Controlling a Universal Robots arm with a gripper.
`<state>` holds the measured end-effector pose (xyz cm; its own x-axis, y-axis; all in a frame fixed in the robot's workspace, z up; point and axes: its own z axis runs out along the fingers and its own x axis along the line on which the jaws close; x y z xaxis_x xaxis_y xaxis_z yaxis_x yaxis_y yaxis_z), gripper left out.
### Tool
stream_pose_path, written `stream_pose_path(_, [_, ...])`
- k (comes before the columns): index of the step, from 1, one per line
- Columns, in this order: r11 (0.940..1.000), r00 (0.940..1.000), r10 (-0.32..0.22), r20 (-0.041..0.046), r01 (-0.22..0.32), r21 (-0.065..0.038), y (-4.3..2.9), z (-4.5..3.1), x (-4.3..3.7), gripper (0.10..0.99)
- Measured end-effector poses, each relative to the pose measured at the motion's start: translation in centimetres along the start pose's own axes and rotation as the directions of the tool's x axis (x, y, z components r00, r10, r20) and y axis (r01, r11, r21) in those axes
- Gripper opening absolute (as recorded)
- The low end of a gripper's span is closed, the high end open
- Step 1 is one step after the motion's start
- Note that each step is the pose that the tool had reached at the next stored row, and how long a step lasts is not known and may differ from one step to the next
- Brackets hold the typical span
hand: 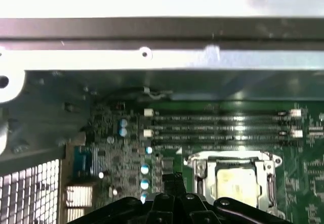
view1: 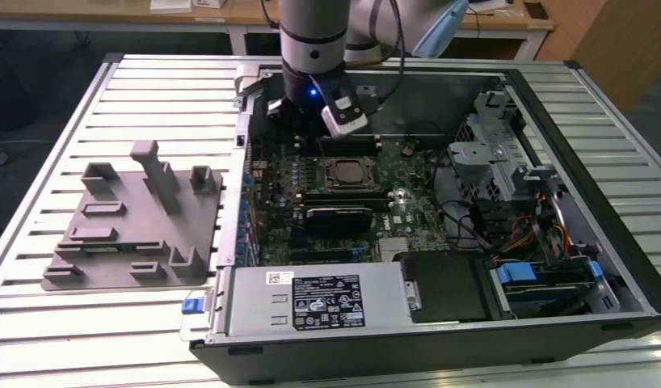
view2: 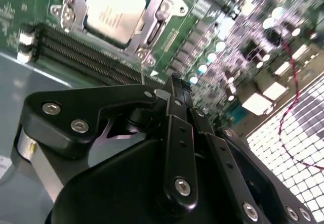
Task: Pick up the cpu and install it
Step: 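Install the first cpu locking lever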
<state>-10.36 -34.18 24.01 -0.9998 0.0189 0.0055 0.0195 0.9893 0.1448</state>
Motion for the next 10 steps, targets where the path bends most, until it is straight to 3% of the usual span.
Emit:
stream_pose_path(3, [0.9995,1.0,0.0,-0.0006,0.0,-0.033,0.0,-0.02,0.1,0.106])
stream_pose_path(10, [0.9952,1.0,0.0,-0.0018,0.0,-0.098,0.0,-0.02,0.3,0.106])
